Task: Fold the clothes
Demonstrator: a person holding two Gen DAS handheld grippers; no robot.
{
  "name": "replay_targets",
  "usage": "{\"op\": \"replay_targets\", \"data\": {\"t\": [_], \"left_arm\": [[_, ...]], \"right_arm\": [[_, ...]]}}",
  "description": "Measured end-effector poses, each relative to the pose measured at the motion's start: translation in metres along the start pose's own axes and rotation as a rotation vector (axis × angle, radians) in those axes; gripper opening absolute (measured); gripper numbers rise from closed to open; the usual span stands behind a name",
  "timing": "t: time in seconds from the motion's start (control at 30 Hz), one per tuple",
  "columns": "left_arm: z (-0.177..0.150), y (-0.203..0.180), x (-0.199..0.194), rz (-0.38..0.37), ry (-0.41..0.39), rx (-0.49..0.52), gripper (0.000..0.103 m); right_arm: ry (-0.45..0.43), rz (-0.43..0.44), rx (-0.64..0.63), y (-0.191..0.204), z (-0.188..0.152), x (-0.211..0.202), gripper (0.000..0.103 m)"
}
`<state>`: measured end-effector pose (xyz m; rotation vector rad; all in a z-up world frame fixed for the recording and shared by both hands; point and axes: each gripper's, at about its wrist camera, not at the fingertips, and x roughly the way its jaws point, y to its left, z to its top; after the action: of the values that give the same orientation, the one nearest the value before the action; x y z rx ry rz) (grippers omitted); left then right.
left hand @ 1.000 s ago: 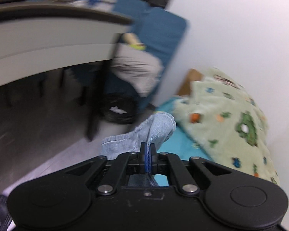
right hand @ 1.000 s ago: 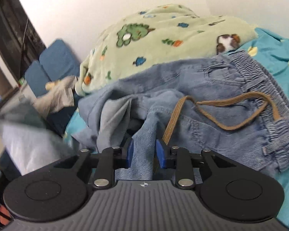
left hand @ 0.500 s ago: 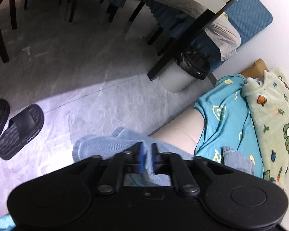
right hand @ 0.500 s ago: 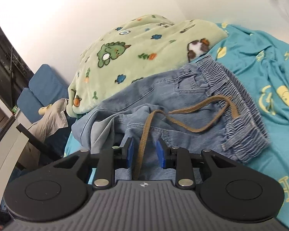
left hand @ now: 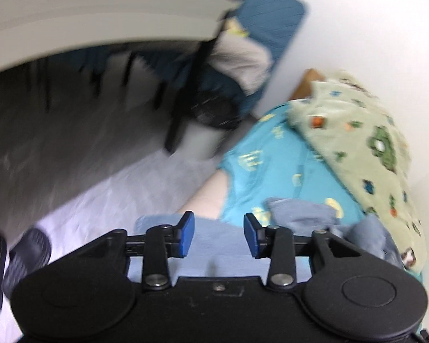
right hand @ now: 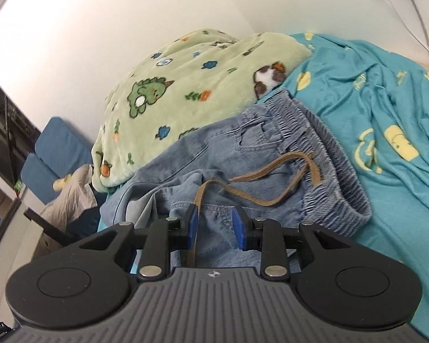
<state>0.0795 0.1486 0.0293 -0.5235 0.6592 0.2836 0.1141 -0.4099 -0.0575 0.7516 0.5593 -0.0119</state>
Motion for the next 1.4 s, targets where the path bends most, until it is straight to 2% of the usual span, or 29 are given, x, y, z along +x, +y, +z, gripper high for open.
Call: {"op": "replay_targets", "data": {"t": [0.13,0.2,0.27,0.4,0.5,0.6,0.67,0.73,0.8,0.87,1.0,1.03,1.1,1.17,1.23,1.4], "left_arm": [[-0.016,-0.054,-0.006,-0.113,-0.021,0.118,0.036],[-0.028,-0.077,-0.011,-0.148,-0.066,0.186,0.037],[-0.041,-0.101,-0.009,-0.179,-0.07,0.268,0.037],[-0.073,-0.131,-0.001,-0.249,-0.047,0.334,0.037],[-0.095,-0.142,0.015,-0.291,-0.011,0.362,0.037],[-0.11,-0.138,0.034,-0.311,0.035,0.363,0.037],[-0.115,-0.129,0.045,-0.327,0.076,0.333,0.037],[-0.116,-0.124,0.051,-0.34,0.1,0.313,0.037],[-0.114,-0.122,0.055,-0.361,0.108,0.296,0.037],[-0.111,-0.121,0.057,-0.377,0.112,0.285,0.038],[-0.106,-0.119,0.059,-0.41,0.135,0.271,0.038],[-0.105,-0.118,0.058,-0.416,0.127,0.27,0.038],[-0.102,-0.117,0.055,-0.416,0.106,0.277,0.038],[-0.099,-0.116,0.056,-0.409,0.091,0.278,0.038],[-0.096,-0.113,0.057,-0.409,0.087,0.268,0.038],[-0.091,-0.11,0.059,-0.407,0.076,0.249,0.038]], "right_arm": [[0.003,0.01,0.077,-0.016,0.007,-0.011,0.031],[0.007,-0.026,0.079,-0.02,0.007,-0.014,0.031],[0.026,-0.058,0.083,-0.024,0.004,-0.014,0.032],[0.035,-0.048,0.215,-0.044,0.001,-0.017,0.035],[0.031,-0.071,0.304,-0.058,0.0,-0.019,0.035],[0.044,-0.127,0.413,-0.074,-0.003,-0.016,0.037],[0.054,-0.169,0.492,-0.086,-0.007,-0.012,0.049],[0.057,-0.212,0.536,-0.092,-0.009,-0.006,0.053],[0.06,-0.25,0.528,-0.091,-0.009,0.004,0.06],[0.074,-0.276,0.511,-0.088,-0.008,0.02,0.071],[0.118,-0.307,0.438,-0.085,-0.006,0.053,0.073],[0.126,-0.324,0.403,-0.082,-0.005,0.06,0.073],[0.115,-0.345,0.35,-0.08,-0.004,0.067,0.064],[0.1,-0.358,0.308,-0.075,-0.003,0.066,0.042],[0.071,-0.336,0.268,-0.066,0.001,0.056,0.03],[-0.088,-0.261,0.167,-0.032,0.027,0.009,0.024]]}}
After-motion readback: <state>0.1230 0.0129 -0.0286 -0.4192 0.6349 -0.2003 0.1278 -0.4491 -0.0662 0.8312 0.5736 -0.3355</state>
